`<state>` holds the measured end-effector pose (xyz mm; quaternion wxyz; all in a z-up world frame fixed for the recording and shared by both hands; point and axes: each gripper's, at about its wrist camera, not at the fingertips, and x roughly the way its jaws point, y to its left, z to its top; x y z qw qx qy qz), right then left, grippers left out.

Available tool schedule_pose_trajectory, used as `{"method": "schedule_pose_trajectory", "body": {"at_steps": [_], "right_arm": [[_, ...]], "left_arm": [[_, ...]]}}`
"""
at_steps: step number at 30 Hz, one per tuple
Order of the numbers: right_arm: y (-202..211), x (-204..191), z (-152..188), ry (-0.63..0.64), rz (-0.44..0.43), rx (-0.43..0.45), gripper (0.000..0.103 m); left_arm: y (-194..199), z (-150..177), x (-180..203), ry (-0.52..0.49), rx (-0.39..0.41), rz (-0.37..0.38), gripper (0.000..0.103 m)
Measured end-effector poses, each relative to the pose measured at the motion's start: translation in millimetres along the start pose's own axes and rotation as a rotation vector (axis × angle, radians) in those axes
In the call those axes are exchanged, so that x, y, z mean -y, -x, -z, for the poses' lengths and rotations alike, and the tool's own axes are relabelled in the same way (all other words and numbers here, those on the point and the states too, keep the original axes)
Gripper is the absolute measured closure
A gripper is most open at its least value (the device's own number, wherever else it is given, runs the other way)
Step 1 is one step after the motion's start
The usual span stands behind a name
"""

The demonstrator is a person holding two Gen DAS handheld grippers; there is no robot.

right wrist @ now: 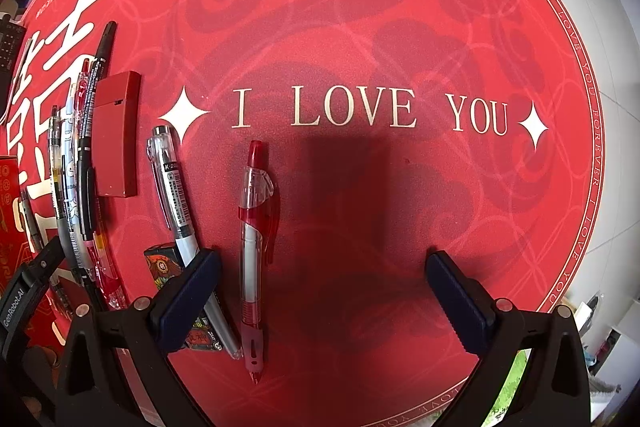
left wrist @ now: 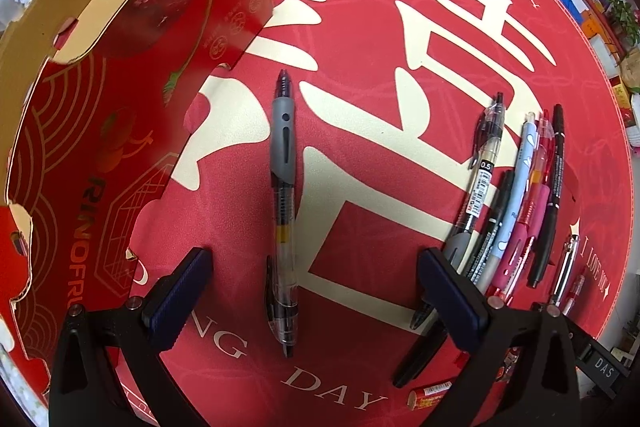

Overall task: Organize rigid objects
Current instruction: 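Move both grippers over the pens, aligning left gripper on grey pen, then grasp grey pen with left gripper while right gripper grasps red-white pen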

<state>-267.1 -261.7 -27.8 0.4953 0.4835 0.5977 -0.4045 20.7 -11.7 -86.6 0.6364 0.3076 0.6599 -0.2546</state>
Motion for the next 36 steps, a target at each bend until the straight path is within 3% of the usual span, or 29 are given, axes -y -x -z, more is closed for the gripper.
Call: {"method": "schedule_pose_trajectory", "body": {"at_steps": [10,13,17,19,23,28,33,36], "right_arm": [[-2,19,9,-0.075,0.026,-0.003,0.000],[0,19,10,-0.047,0.065,0.012,0.000],[2,8,12,-0.008,0.051,0.017,0.000],[2,5,14,-0.017,0.020,0.012,0.011],[5,0,18,-0.024,-0.002,0.021,0.020],[15,-24,21,0.054,0.008,0.058,0.050],[15,-35,24,0.059,0.010,0.062,0.054],[20,-39,22,0.086,0.013,0.064,0.067]], "left_arm": [[22,-8,29,-0.073,0.009,0.056,0.000],[31,-15,29,-0.052,0.042,0.029,0.000],[43,-24,30,-0.027,0.061,0.004,0.000],[47,-31,27,-0.033,0.059,-0.003,0.000],[50,-50,39,-0.036,0.071,-0.016,0.000],[44,-68,40,-0.020,0.049,-0.030,0.000],[53,-73,36,0.000,0.061,-0.007,0.000],[54,-76,43,0.009,0.065,-0.005,0.000]]}}
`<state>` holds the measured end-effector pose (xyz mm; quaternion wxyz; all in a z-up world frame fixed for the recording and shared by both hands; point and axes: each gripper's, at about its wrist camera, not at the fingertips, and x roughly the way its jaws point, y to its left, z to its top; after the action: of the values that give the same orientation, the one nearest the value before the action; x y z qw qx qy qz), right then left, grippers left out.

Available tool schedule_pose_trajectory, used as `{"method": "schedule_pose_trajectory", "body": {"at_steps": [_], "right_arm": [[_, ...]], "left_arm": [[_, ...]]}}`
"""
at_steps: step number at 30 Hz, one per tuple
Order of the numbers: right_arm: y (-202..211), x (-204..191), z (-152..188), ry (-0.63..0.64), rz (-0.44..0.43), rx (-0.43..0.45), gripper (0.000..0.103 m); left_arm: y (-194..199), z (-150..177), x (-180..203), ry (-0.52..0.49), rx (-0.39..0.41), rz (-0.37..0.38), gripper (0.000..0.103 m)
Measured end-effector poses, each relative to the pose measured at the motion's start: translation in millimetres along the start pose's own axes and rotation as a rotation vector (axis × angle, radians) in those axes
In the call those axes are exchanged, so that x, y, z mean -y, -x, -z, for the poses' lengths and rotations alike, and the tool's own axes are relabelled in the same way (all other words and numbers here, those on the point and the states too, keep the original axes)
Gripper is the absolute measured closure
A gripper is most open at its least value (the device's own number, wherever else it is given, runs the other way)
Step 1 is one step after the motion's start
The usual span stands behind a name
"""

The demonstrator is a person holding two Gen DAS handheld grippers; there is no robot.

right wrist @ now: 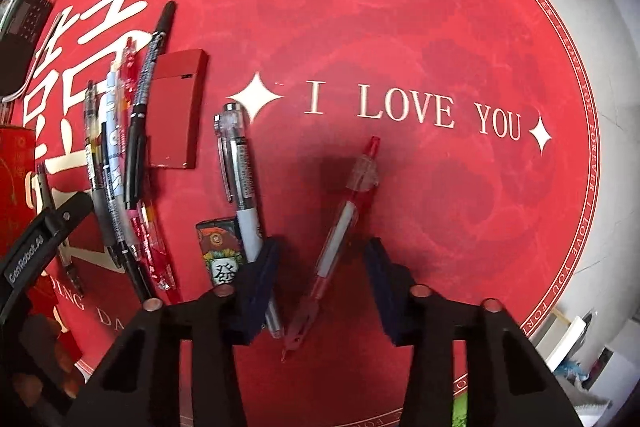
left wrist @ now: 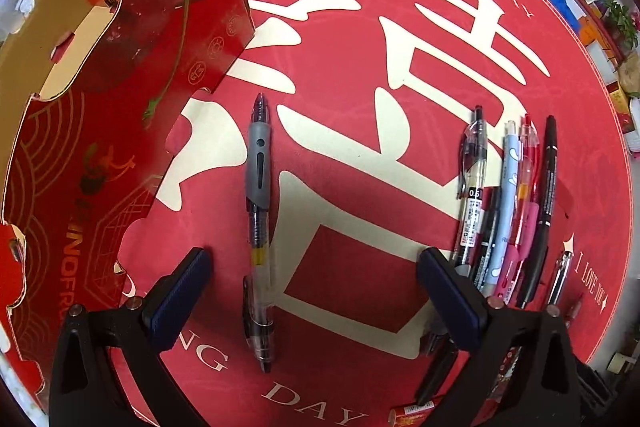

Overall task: Organize rigid objects
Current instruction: 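Grasp grey pen with left gripper while right gripper grasps red-white pen, then carry both pens over the cardboard box and lower them inside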

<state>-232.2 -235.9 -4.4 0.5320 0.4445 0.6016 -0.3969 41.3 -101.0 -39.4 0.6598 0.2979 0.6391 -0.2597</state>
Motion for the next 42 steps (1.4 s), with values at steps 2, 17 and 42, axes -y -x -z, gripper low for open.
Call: {"method": "schedule_pose_trajectory", "body": {"at_steps": [2,17,42], "right_arm": [[5,-5,-2,0.012,0.001,-0.003,0.074],[29,-20,23,0.040,-0.064,-0.005,0.092],[110,0,67,0.005,-0.189,0.052,0.092]], "left_arm": [[-1,7,-3,0.002,-0.001,0.006,0.001],[42,18,7,-0.090,-0.021,0.080,0.092],[167,39,36,-0.352,0.101,0.138,0.092]]}}
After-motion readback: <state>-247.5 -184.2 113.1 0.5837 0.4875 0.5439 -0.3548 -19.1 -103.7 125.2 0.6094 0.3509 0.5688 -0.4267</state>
